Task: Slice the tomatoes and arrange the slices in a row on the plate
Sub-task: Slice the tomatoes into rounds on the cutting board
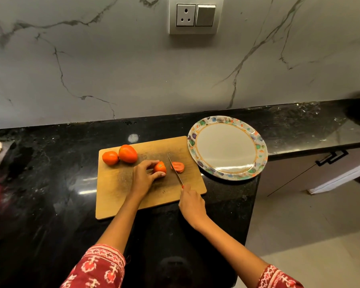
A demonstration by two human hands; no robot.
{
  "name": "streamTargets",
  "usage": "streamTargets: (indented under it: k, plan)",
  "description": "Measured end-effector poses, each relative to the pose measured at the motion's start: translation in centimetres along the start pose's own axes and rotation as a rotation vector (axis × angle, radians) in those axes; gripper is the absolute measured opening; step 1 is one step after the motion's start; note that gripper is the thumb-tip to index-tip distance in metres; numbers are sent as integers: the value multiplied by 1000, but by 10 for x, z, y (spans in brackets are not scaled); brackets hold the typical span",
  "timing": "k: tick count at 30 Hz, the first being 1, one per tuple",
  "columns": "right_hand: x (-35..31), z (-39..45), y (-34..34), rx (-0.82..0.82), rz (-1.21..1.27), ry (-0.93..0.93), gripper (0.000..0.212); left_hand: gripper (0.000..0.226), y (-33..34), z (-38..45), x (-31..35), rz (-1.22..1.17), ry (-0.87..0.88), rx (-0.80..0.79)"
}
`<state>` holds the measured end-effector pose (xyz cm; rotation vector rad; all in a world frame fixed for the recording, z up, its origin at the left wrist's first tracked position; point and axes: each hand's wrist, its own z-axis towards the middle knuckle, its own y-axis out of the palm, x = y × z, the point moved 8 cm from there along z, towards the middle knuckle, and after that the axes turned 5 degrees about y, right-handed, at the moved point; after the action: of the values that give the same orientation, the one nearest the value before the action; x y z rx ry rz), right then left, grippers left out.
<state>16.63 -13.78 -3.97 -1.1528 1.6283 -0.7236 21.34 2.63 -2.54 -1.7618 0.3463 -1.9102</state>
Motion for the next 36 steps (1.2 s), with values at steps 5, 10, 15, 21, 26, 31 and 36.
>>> streamTargets:
  k: [5, 10, 15, 21, 26, 31, 36]
  plan:
    - [-23, 1, -21, 80, 86, -84, 28, 45, 1, 0, 0, -8, 8, 14]
    - [-37, -2, -17, 71, 67, -108, 27, 44, 0, -1, -1, -20, 19, 33]
    - [-37, -2, -15, 69, 63, -86, 25, 43, -1, -1, 2, -13, 28, 48]
    - [-39, -1, -16, 78, 26, -83, 25, 43, -4, -2, -3, -30, -8, 85]
    - [-40, -4, -14, 67, 31, -85, 25, 37, -7, -3, 3, -26, -17, 97]
    - [-40, -3, -16, 80, 17, -75, 26, 37, -7, -4, 4, -30, -28, 93]
    - [-39, -2, -17, 83, 22, -78, 25, 38, -6, -3, 3, -24, -40, 88]
